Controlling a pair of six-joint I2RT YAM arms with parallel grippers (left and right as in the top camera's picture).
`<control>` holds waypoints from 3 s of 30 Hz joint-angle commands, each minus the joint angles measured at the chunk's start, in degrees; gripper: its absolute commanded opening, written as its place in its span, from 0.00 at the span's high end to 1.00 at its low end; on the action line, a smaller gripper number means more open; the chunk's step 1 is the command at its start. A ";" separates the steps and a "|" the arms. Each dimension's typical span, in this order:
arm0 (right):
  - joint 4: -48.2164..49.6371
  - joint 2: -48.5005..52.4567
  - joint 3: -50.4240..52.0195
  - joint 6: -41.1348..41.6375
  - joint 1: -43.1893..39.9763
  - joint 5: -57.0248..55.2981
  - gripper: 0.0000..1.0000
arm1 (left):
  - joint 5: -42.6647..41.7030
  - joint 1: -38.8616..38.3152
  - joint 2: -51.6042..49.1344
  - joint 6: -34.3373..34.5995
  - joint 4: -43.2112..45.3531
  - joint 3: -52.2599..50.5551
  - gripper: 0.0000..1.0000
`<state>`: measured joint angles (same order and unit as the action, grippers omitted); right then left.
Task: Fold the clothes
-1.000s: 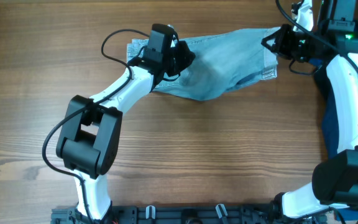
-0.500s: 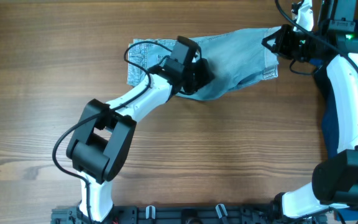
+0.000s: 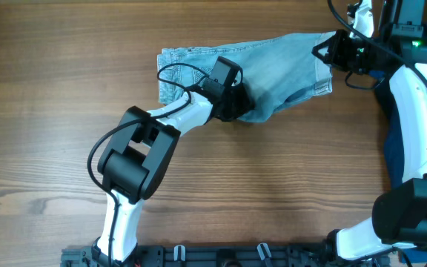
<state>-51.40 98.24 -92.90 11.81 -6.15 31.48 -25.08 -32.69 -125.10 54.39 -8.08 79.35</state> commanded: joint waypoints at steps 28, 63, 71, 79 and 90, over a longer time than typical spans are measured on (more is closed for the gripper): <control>-0.42 -1.38 -0.90 -1.16 -0.20 0.04 0.96 | 7.23 3.93 3.43 0.11 13.55 0.70 0.96; -1.36 -1.38 -0.90 -1.25 -0.20 0.04 0.95 | 11.41 -0.33 -5.09 1.77 29.03 0.70 0.96; -1.36 -1.38 -0.90 -1.22 -0.17 0.02 0.96 | 11.72 -1.18 -5.31 1.75 28.74 0.70 0.96; -1.29 -1.38 -0.90 -1.27 -0.20 0.02 0.96 | 11.85 -1.27 -8.92 1.38 30.38 0.76 0.96; -1.11 -1.38 -0.90 -1.31 -0.20 0.02 0.96 | 2.99 5.09 -4.61 1.38 29.35 9.07 0.92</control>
<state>-53.10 98.24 -92.90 11.64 -6.17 31.44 -18.74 -30.81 -132.75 55.88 22.13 84.14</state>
